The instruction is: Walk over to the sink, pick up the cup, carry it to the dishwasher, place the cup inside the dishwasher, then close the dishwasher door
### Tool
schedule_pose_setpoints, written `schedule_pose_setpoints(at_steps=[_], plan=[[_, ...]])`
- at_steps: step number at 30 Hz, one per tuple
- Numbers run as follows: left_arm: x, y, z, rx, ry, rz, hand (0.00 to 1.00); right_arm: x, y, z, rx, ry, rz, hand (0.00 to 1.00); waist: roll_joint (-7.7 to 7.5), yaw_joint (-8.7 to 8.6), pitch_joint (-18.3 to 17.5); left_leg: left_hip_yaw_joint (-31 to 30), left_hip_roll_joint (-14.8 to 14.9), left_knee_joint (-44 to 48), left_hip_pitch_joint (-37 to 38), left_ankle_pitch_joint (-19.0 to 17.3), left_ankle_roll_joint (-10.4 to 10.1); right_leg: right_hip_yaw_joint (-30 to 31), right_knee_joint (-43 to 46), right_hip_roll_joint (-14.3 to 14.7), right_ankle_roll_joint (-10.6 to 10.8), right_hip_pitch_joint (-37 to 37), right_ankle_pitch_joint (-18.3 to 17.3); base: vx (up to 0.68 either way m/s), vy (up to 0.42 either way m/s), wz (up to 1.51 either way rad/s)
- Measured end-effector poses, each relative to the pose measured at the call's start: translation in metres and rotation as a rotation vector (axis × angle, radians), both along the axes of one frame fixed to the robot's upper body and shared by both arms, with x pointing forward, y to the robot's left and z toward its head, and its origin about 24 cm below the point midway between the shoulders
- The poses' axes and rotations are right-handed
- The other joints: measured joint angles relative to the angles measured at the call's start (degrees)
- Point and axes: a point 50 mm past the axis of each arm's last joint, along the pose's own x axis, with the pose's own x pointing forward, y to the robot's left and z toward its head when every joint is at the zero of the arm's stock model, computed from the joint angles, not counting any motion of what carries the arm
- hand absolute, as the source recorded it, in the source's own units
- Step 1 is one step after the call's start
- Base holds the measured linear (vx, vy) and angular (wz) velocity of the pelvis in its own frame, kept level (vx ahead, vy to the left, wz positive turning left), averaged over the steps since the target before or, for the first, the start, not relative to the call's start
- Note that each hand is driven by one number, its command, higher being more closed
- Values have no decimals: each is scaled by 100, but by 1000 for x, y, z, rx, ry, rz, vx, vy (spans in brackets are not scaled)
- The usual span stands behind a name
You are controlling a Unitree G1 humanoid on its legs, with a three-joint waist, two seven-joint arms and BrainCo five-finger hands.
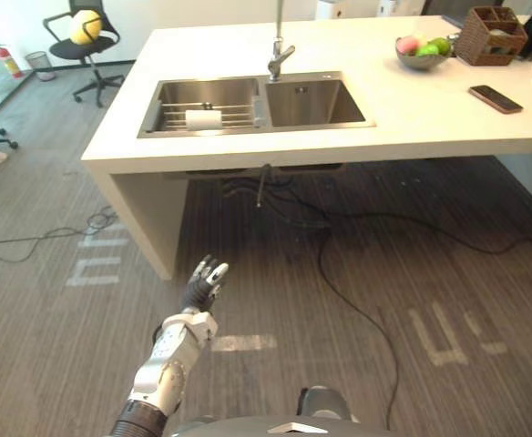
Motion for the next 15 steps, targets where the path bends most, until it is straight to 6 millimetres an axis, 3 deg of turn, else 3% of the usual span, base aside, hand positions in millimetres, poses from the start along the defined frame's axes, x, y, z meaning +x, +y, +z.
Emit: schedule_pose_setpoints(at_steps=[1, 2, 3, 4, 7, 8, 10, 12, 15], plan=[[1, 0, 2, 4, -11, -3, 0, 0, 0, 0, -3, -3, 1, 0, 18, -6, 44, -48, -7, 19, 91, -53, 54, 67, 264, -5, -11, -151, 131, 80, 3, 41], [1, 1, 3, 17, -15, 3, 0, -1, 0, 0, -1, -4, -3, 0, 71, -5, 72, -128, 107, 79, 130, -140, 35, 115, 113, 169, 135, -213, -299, 89, -5, 27], [1, 3, 4, 23, -19, 8, 0, 1, 1, 0, 0, -10, -2, 0, 106, -16, 68, -158, 168, 87, 175, -175, 23, 114, -135, 267, 150, -218, -386, 111, -29, 26], [4, 7, 9, 34, -39, 22, 0, 7, 4, 1, -6, -39, 8, 0, 112, -15, 64, -230, 246, 67, 243, -233, -20, 86, -932, 466, 179, -244, -394, 163, -99, 28], [14, 19, 33, 92, -144, 65, 0, 8, 8, 3, -37, -79, 5, 0, 74, 5, 69, -331, 431, 78, 323, -455, -255, 118, -3480, 771, 231, -157, 204, 268, -184, 27], [17, 27, 48, 93, -206, 108, 0, 7, 6, 5, -69, -98, 18, 0, 26, -5, 78, -405, 494, 116, 488, -624, -374, 62, -3794, 791, 277, -6, 622, 371, -232, 29], [18, 34, 70, 77, -299, 173, 0, 8, -1, 9, -133, -122, 51, 0, 261, 4, 95, -356, 770, 176, 614, -657, -423, -280, -3422, 865, 275, 43, 758, 399, -215, 36], [16, 48, 100, 96, -452, 270, 0, 14, -3, 12, -161, -150, 66, 0, 218, 67, 108, -254, 835, 239, 726, -501, -428, -491, -2888, 701, -34, 31, 740, 353, -211, 47], [-1, 69, 136, 161, -661, 521, 0, 27, -5, 15, -188, -206, 76, 0, 245, 259, -38, -295, 885, 711, 542, -54, -256, -712, -2428, 559, -74, 56, 192, 305, -221, 39]])
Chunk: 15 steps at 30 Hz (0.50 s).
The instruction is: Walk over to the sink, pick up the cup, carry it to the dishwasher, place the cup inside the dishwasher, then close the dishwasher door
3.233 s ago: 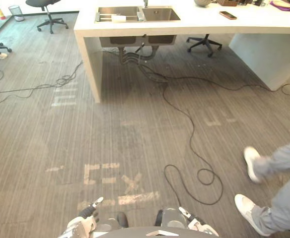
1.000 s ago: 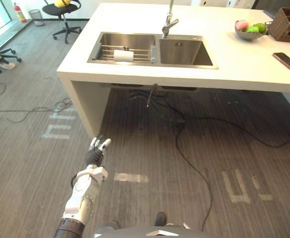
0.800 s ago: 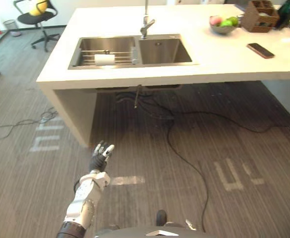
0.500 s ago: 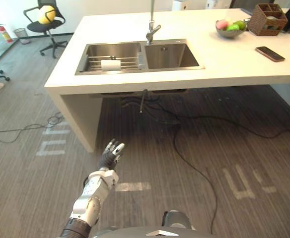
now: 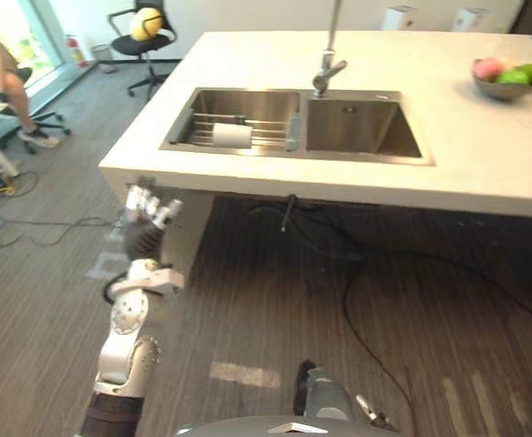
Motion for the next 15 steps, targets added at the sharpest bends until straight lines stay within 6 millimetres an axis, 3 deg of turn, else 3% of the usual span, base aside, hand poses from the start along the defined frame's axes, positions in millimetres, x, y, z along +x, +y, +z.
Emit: schedule_pose_setpoints(at_steps=[1, 2, 3, 4, 5, 6, 7, 8, 9, 10, 11, 12, 14, 15], plan=[[-5, 4, 5, -6, -30, 46, 0, 2, 0, 0, 0, -4, 0, 0, 8, 21, -6, 1, 40, 275, -117, 73, 75, -79, -32, 11, -4, 71, -65, 218, -177, 29], [-14, 8, 13, 6, -89, 146, 0, 4, 0, 0, 10, -7, -6, 0, 42, 39, -6, -2, 190, 1143, -515, 329, 103, -241, -215, 100, -21, 284, -86, 251, -202, 31], [-22, 11, 21, 9, -147, 232, 0, 3, -3, 0, 19, -1, -10, 0, 129, 65, 23, -40, 460, 2284, -1140, 993, -116, -387, -486, 300, -30, 599, -131, 199, -157, 26], [-26, 12, 23, 7, -173, 278, 0, 1, -4, 0, 26, 6, -6, 0, 265, 86, 46, -103, 655, 2794, -1456, 1539, -232, -438, -557, 455, -47, 791, -189, 186, -126, 10], [-35, 15, 27, 11, -215, 355, 0, -2, -4, -1, 37, 20, 13, 0, 272, 120, 26, -121, 937, 3648, -1907, 2687, -239, -405, -113, 574, -86, 982, -574, 354, -174, 21], [-41, 15, 27, 29, -229, 410, 0, -8, -4, -3, 38, 44, 64, 0, 294, 54, 54, -250, 1080, 4521, -2394, 2841, -271, -503, -193, 707, -156, 1359, -963, 369, -139, 23], [-43, 14, 24, 37, -215, 425, 0, -12, -7, -3, 27, 61, 79, 0, 390, 52, 34, -216, 1079, 4781, -2608, 2590, -143, -580, -225, 749, -205, 1491, -992, 439, -104, 21], [-44, 13, 23, 50, -206, 441, 0, -14, -11, -2, 22, 69, 102, 0, 426, 71, 6, 95, 1037, 4939, -2899, 2003, 140, -575, -380, 804, -208, 1716, -1024, 324, -1, -5], [-43, 11, 22, 52, -204, 424, 0, -13, -11, -2, 21, 69, 123, 0, 431, 96, 2, 504, 957, 4639, -3089, 1371, 236, -545, -580, 789, -203, 1906, -1028, 346, -9, -12], [-42, 11, 22, 48, -201, 407, 0, -12, -11, -2, 21, 67, 137, 0, 408, 104, 1, 677, 895, 4347, -3114, 1147, 236, -510, -696, 770, -204, 2000, -1027, 355, 6, -22], [-40, 7, 20, 35, -187, 361, 0, -8, -9, -2, 29, 66, 170, 0, 328, 137, -14, 923, 713, 3452, -3054, 846, 188, -430, -887, 687, -207, 2157, -1021, 288, 32, -28], [-38, 4, 19, 30, -179, 334, 0, -5, -7, -2, 34, 60, 187, 0, 268, 150, -19, 1010, 606, 2854, -2990, 795, 148, -409, -944, 606, -210, 2217, -992, 343, 69, -44], [-29, -12, 12, 18, -123, 206, 0, 6, 1, -2, 51, 42, 237, 0, 48, 197, -49, 1156, 273, 226, -2633, 1071, -11, -250, -1035, 281, 31, 2379, -1002, 347, 115, -42], [-26, -17, 10, 13, -109, 170, 0, 5, 2, -2, 55, 46, 241, 0, 30, 192, -39, 1195, 250, -220, -2589, 1202, -82, -238, -1033, 212, 124, 2428, -991, 378, 159, -26]])
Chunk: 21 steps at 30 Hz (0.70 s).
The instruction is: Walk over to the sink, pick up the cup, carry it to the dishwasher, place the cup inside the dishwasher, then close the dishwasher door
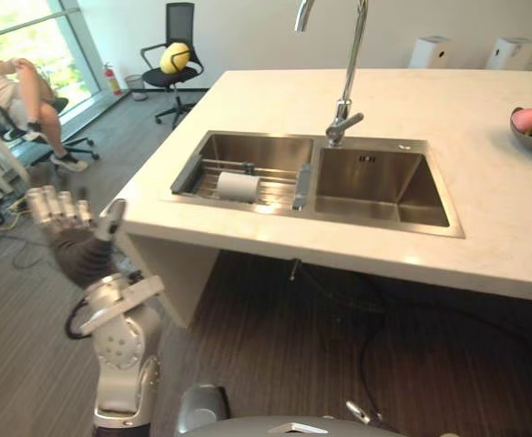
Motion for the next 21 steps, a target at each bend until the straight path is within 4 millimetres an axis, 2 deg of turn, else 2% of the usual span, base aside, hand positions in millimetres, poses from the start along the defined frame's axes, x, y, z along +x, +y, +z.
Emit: schedule_pose_setpoints(at_steps=[1, 2, 3, 4, 5, 7, 8, 9, 10, 11, 13, 14, 15, 16, 18, 19, 20, 21], plan=[[3, -6, -2, 3, 20, -43, 0, 0, 0, 0, 2, 5, 0, 0, -10, -7, -6, 153, 7, -435, 15, 142, -171, 15, 14, -100, 92, 66, -39, 408, 203, -14], [9, -16, -4, 2, 34, -110, 0, -4, -2, -1, 2, 18, -18, 0, -11, -8, -9, 401, -20, -706, 74, 630, -177, 82, 26, -229, 330, 231, -143, 413, 226, -13], [11, -19, -6, -3, 40, -137, 0, -7, -4, -1, 1, 27, -32, 0, 20, 3, -23, 403, -59, -765, 117, 1005, -109, 140, 35, -247, 439, 322, -206, 409, 282, -22], [12, -22, -9, -1, 56, -171, 0, -11, -7, -1, -5, 37, -54, 0, 179, 22, -122, 314, -81, -711, 208, 1827, 203, 229, 44, -265, 660, 425, -356, 468, 423, -24], [14, -20, -13, 22, 72, -186, 0, -16, -5, -4, -2, 73, -82, 0, 50, -32, -196, 365, -223, -725, 338, 1102, 116, 348, 124, -408, 801, 448, -556, 390, 369, -17], [20, -19, -18, 44, 98, -207, 0, -10, 2, -7, 21, 82, -115, 0, -175, -72, -183, 434, -480, -669, 353, 888, 187, 518, 82, -659, 692, 448, -520, 320, 301, -5], [22, -18, -20, 58, 110, -226, 0, -11, 3, -9, 31, 101, -130, 0, -272, -82, -154, 435, -573, -423, 294, 567, 203, 586, -22, -743, 678, 538, -279, 384, 354, 2], [23, -20, -21, 63, 114, -242, 0, -19, -1, -11, 29, 124, -166, 0, -271, -84, -164, 351, -626, -229, 296, 296, 224, 600, -19, -773, 662, 646, -40, 262, 241, 8], [23, -20, -21, 66, 114, -247, 0, -22, -1, -11, 28, 132, -175, 0, -269, -83, -169, 339, -650, -202, 312, 232, 241, 601, 14, -790, 655, 662, 18, 240, 267, 10], [24, -22, -21, 75, 117, -263, 0, -32, -6, -11, 25, 151, -225, 0, -249, -72, -243, 214, -794, -185, 394, 72, 280, 615, 331, -882, 604, 594, 209, 229, 263, 10], [27, -24, -18, 96, 106, -293, 0, -43, -10, -11, 31, 164, -288, 0, -263, -86, -283, 163, -998, -459, 694, 16, 356, 773, 1480, -1189, 600, 134, 592, 244, 258, 18], [28, -25, -15, 112, 96, -305, 0, -49, -10, -11, 30, 182, -285, 0, -293, -117, -293, 140, -1133, -652, 912, 5, 374, 864, 2263, -1423, 590, -264, 1069, 230, 172, 13], [27, -23, -14, 129, 90, -305, 0, -54, -6, -13, 34, 200, -279, 0, -307, -140, -285, 141, -1208, -767, 1113, -26, 402, 901, 2754, -1585, 494, -485, 1550, 243, 154, 5], [27, -23, -12, 135, 85, -303, 0, -55, -4, -13, 36, 199, -284, 0, -290, -157, -261, 149, -1208, -771, 1201, -84, 402, 901, 2934, -1630, 449, -556, 1667, 250, 101, -21], [26, -17, -11, 146, 86, -273, 0, -52, 1, -14, 46, 201, -264, 0, -218, -178, -209, 208, -1120, -779, 1434, -271, 398, 816, 3519, -1596, 247, -1002, 1049, 204, 34, -42], [26, -13, -11, 140, 89, -250, 0, -49, 2, -14, 52, 199, -262, 0, -188, -201, -209, 248, -1020, -822, 1578, -365, 331, 564, 3618, -1440, 143, -1313, 452, 181, -26, -40], [26, -11, -10, 138, 86, -236, 0, -44, 4, -15, 55, 195, -257, 0, -161, -245, -216, 267, -876, -836, 1614, -433, 233, 300, 3172, -1189, 128, -1579, 103, 166, -41, -27], [26, -9, -9, 145, 83, -231, 0, -42, 5, -15, 55, 196, -259, 0, -160, -270, -217, 269, -819, -829, 1626, -463, 177, 250, 2778, -1051, 140, -1693, 45, 228, -101, -2]])
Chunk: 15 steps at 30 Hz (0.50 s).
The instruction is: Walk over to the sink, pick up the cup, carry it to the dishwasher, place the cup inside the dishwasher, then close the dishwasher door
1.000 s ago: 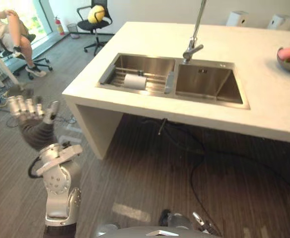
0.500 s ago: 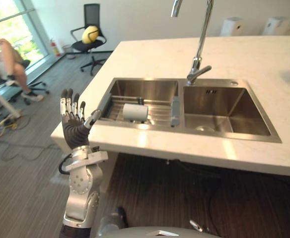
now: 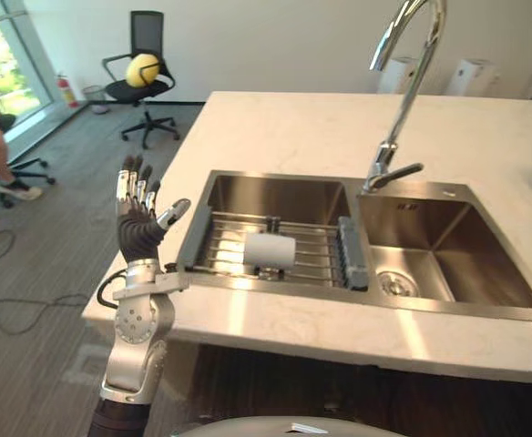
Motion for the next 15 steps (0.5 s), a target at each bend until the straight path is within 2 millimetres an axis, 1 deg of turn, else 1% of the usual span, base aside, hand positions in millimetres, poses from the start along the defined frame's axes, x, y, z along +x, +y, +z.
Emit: schedule_pose_setpoints(at_steps=[1, 2, 3, 4, 5, 6, 8, 10, 14, 15], plan=[[0, 0, 1, 6, -6, -2, 0, -2, 2, -1, 11, 12, -22, 0, -42, -24, -7, -20, 52, 68, -9, -37, -112, 124, -1120, 329, 44, -133, 165, 235, -107, 15], [-1, 3, 4, 30, -21, -3, 0, -12, 7, -2, 27, 38, -44, 0, -345, -51, -35, -108, -82, 375, -38, -129, -131, 352, -2332, 533, 20, -143, 1281, 290, -124, 18], [1, 2, 1, 23, -11, -2, 0, -13, 7, -2, 28, 42, -52, 0, -223, -64, 46, -265, 8, 547, -76, -243, -180, 339, -2247, 601, 18, -102, 1211, 292, -150, 3], [0, 1, -4, 7, 12, 1, 0, -17, 2, -2, 18, 53, -57, 0, -52, -18, 30, -541, 219, 695, -162, -288, -244, 344, -2478, 843, -56, 11, 1297, 331, -165, -34], [-1, -2, 0, -21, -7, 3, 0, -17, -2, -1, 13, 58, -46, 0, 122, 70, 19, -529, 422, 658, -82, -439, -311, 338, -2829, 1090, -52, 171, 1297, 302, -162, -54], [-1, -6, 1, -50, -15, -3, 0, -18, -2, -1, 15, 63, -38, 0, 218, 114, -8, -502, 565, 543, -10, -545, -404, 353, -2976, 1284, -88, 218, 1328, 179, -75, -49], [0, -12, 0, -64, -8, -22, 0, -17, -1, -1, 22, 56, -6, 0, 191, 104, -12, -485, 643, 462, 91, -566, -426, 378, -3128, 1412, -95, 306, 1330, 95, -42, -24], [0, -16, 0, -58, -4, -48, 0, -16, 2, -1, 35, 42, 0, 0, 96, 107, -49, -459, 667, 423, 94, -579, -434, 394, -3224, 1451, -98, 308, 1333, 52, -12, -11], [1, -21, -5, -29, 24, -52, 0, -15, 7, -2, 44, 30, 13, 0, -42, 119, -82, -389, 599, 271, 100, -521, -409, 419, -3543, 1453, -51, 374, 1554, 26, 31, -6], [3, -19, -12, 11, 56, -36, 0, -15, 7, -2, 47, 27, 13, 0, -77, 118, -87, -346, 587, 206, 143, -508, -386, 461, -3775, 1456, -28, 482, 1668, 25, 61, -9]])
